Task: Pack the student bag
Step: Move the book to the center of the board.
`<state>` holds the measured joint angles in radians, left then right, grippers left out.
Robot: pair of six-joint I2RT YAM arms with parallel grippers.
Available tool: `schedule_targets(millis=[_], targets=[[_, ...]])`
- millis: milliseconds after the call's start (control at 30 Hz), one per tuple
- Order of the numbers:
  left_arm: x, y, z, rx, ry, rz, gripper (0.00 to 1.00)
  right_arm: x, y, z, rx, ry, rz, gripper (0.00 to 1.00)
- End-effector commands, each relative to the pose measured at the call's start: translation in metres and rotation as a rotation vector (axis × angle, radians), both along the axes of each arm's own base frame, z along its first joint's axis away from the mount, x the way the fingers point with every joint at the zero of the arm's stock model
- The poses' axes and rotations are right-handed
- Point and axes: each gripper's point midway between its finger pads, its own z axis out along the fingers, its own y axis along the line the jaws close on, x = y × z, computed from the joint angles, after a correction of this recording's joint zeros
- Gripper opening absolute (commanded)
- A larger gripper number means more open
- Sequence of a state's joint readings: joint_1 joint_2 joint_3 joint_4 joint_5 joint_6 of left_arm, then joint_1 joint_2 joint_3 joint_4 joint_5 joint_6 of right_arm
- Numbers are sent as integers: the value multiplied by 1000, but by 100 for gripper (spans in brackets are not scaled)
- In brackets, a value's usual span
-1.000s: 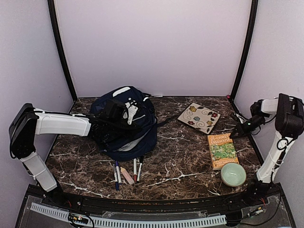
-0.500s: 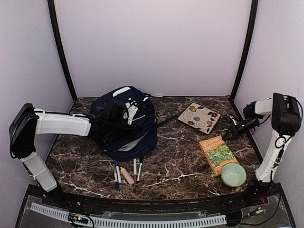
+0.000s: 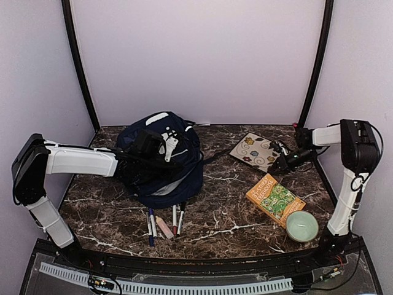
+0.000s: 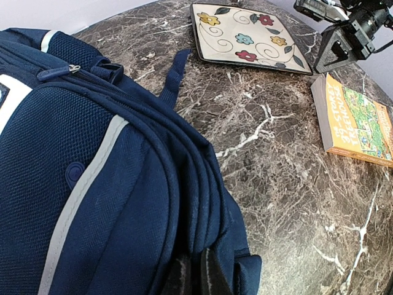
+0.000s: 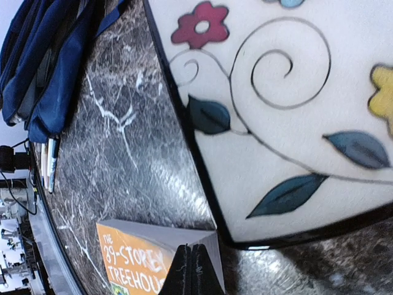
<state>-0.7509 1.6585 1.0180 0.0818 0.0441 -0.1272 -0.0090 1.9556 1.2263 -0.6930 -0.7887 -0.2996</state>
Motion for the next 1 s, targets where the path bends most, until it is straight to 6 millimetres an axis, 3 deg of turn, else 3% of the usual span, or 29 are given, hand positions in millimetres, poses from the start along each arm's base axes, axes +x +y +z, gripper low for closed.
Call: schedule_targets(millis=[0, 100, 200, 300, 500, 667, 867, 967], targets=[[-2, 13, 5, 22, -11, 32, 0, 35, 2, 16, 28, -68, -56, 0], [-2, 14, 5, 30, -9, 35, 0, 33, -4, 20, -26, -78, -39, 4], [0, 18, 9, 48, -13, 50, 14, 14, -17, 23, -111, -85, 22, 28], [1, 22, 15, 50, -29, 70, 27, -8, -40, 22, -215, -97, 70, 41], [5, 24, 26, 44, -51, 89, 40, -56, -68, 13, -298, -10, 187, 52], [3, 18, 31, 1, -34, 81, 43, -88, -67, 2, -297, 58, 274, 52], [-7, 7, 35, -62, 24, 57, 42, -100, -54, -11, -276, 126, 325, 49], [-17, -6, 46, -70, 3, 26, 42, -102, -42, -22, -279, 166, 355, 46]])
